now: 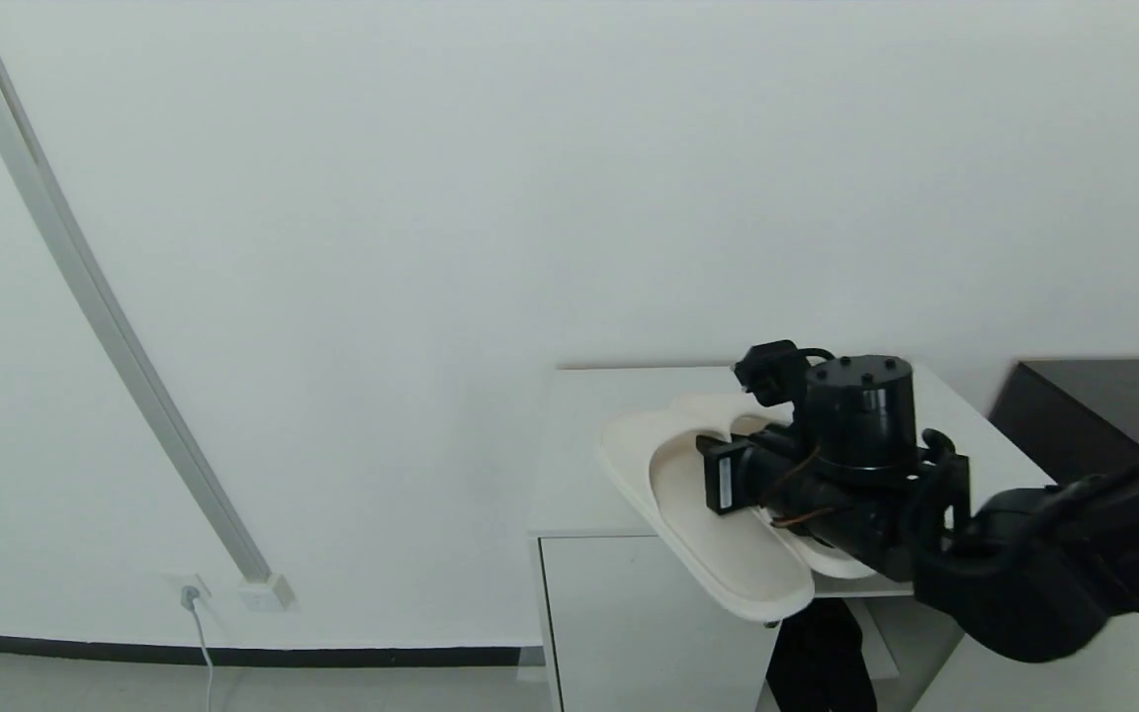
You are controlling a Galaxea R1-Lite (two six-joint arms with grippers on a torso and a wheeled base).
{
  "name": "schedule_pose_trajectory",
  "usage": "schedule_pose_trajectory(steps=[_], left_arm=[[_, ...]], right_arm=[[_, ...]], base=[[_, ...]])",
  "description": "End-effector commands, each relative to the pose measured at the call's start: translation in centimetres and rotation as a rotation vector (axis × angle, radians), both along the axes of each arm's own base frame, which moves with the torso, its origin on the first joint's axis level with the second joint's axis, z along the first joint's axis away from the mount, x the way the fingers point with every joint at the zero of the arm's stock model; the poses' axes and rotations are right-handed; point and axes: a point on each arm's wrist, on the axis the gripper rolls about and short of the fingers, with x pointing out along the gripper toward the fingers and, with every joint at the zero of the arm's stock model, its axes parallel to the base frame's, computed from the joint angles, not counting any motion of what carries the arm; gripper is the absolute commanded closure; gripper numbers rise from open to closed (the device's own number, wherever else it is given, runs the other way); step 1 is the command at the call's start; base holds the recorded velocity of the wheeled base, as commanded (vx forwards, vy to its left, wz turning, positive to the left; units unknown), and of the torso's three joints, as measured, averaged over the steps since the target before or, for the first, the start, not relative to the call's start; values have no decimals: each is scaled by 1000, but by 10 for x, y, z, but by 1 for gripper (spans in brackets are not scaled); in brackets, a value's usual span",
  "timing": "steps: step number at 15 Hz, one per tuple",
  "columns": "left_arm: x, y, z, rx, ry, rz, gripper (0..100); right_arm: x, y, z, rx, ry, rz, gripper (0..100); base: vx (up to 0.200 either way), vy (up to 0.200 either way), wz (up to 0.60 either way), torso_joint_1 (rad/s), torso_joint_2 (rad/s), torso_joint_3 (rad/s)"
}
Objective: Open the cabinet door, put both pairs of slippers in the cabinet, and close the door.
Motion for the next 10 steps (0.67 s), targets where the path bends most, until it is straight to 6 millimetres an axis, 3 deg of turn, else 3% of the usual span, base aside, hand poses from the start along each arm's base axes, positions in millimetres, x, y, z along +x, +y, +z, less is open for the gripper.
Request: schedule_pose_trajectory(steps=[1, 3, 10], left_arm=[[0, 0, 0, 0, 0, 0, 100], [0, 0, 0, 2, 0, 0, 100], [0, 0, 0, -2, 0, 0, 100]], right_arm=[[-47, -27, 26, 42, -30, 120, 100], [-65, -32, 27, 33, -31, 168, 100], [-65, -30, 22, 16, -18, 173, 100]], base=[[0, 0, 0, 0, 0, 0], [0, 0, 0, 0, 0, 0], [0, 0, 0, 0, 0, 0]])
